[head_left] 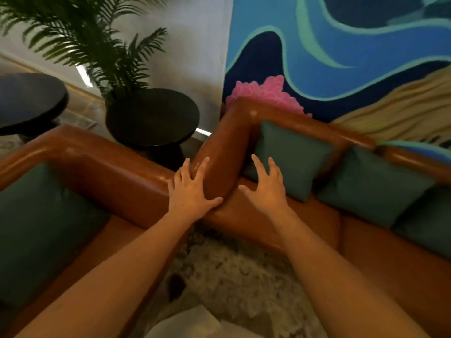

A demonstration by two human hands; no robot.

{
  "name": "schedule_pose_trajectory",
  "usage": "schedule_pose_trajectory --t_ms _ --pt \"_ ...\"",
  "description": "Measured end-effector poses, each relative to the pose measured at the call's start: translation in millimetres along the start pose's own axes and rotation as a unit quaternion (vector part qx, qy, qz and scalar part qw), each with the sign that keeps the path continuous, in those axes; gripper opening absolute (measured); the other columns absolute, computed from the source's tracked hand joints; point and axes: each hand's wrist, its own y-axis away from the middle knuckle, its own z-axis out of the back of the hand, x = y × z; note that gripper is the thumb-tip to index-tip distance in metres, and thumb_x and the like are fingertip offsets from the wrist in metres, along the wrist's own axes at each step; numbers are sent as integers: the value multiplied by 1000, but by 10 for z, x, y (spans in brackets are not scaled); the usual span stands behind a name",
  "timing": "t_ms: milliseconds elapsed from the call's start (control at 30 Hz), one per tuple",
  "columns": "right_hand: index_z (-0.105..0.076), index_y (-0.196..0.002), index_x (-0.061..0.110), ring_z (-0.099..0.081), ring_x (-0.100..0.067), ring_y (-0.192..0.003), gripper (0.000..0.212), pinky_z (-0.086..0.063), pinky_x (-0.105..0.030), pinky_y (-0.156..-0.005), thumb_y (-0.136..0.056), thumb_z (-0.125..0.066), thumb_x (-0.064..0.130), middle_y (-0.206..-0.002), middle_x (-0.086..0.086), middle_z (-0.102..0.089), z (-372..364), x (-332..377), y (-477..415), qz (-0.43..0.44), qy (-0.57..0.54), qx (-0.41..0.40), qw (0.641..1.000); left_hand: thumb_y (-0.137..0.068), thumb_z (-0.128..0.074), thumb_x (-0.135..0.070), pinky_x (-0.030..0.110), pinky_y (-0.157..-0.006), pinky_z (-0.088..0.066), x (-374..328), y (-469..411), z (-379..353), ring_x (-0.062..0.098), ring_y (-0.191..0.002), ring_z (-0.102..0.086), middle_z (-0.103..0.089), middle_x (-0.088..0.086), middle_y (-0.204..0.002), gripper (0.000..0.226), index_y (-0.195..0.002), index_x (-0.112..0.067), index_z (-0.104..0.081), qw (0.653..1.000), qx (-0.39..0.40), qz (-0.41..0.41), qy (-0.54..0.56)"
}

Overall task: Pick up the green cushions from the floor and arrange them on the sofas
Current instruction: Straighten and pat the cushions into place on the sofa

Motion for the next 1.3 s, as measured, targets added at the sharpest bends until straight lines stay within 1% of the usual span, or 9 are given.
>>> schedule_pose_trajectory --t_ms 267,467,633,767,900,1000,1100,1233,1300 --pt "-5 -171 51 -4 -39 -166 98 -26 -57 -130 -99 -72 56 -182 -7 4 367 -960 -379 -90 15 -33 995 -79 -72 -77 63 -126 -17 -858 -769 -368 42 -158 -11 5 8 -175 119 -159 -57 15 997 23 -77 -14" --pt "-6 -171 49 -7 -40 -165 101 -28 -60 -128 -96 -74 57 -181 -10 2 575 -1691 -1084 -172 19 -41 984 -80 -72 -75 61 -127 -15 -1418 -1693 -708 40 -159 -9 7 10 -175 120 -162 -53 13 990 60 -128 -18" --pt "-7 -172 47 -7 -42 -165 105 -27 -58 -129 -94 -77 55 -181 -14 2 648 -2134 -1538 -246 -20 -39 968 -79 -71 -78 61 -127 -17 -1827 -2294 -951 40 -159 -9 7 11 -174 122 -162 -51 14 980 102 -164 -39" --pt "-6 -173 45 -8 -42 -165 108 -27 -56 -129 -94 -79 53 -181 -15 4 681 -2438 -1859 -263 -54 -35 963 -78 -72 -78 60 -126 -22 -2170 -2714 -1156 42 -157 -14 4 14 -174 123 -164 -49 12 978 113 -170 -51" --pt "-4 -173 44 -20 -43 -162 111 -35 -53 -124 -94 -82 46 -181 -15 6 718 -2816 -2222 -268 -104 -24 958 -77 -75 -76 57 -122 -32 -2523 -3131 -1444 43 -155 -21 2 14 -174 124 -164 -50 9 980 129 -143 -41" --pt "2 -174 36 -33 -39 -159 118 -39 -47 -122 -93 -84 42 -180 -17 4 734 -3202 -2602 -270 -158 -10 950 -79 -76 -73 57 -120 -35 -2783 -3455 -1691 44 -153 -23 1 15 -173 122 -164 -50 8 985 130 -109 -40" --pt "7 -174 28 -33 -38 -160 121 -38 -47 -123 -94 -83 44 -181 -16 -1 761 -3558 -3011 -271 -182 8 945 -81 -78 -68 58 -118 -35 -2984 -3692 -1882 45 -153 -23 3 14 -173 119 -164 -51 7 989 130 -68 -24" --pt "5 -174 26 -35 -38 -158 120 -38 -47 -123 -94 -84 41 -180 -17 -7 700 -3965 -3462 -269 -186 37 944 -82 -81 -61 56 -116 -38 -3138 -4026 -2154 46 -153 -22 4 11 -173 117 -163 -55 4 988 155 -26 -12" --pt "5 -174 26 -39 -39 -156 120 -40 -45 -121 -94 -83 41 -178 -21 -12 608 -4128 -3667 -300 -204 48 931 -84 -82 -54 54 -116 -39 -3166 -4236 -2323 48 -149 -30 1 13 -172 114 -163 -55 1 987 160 8 15"
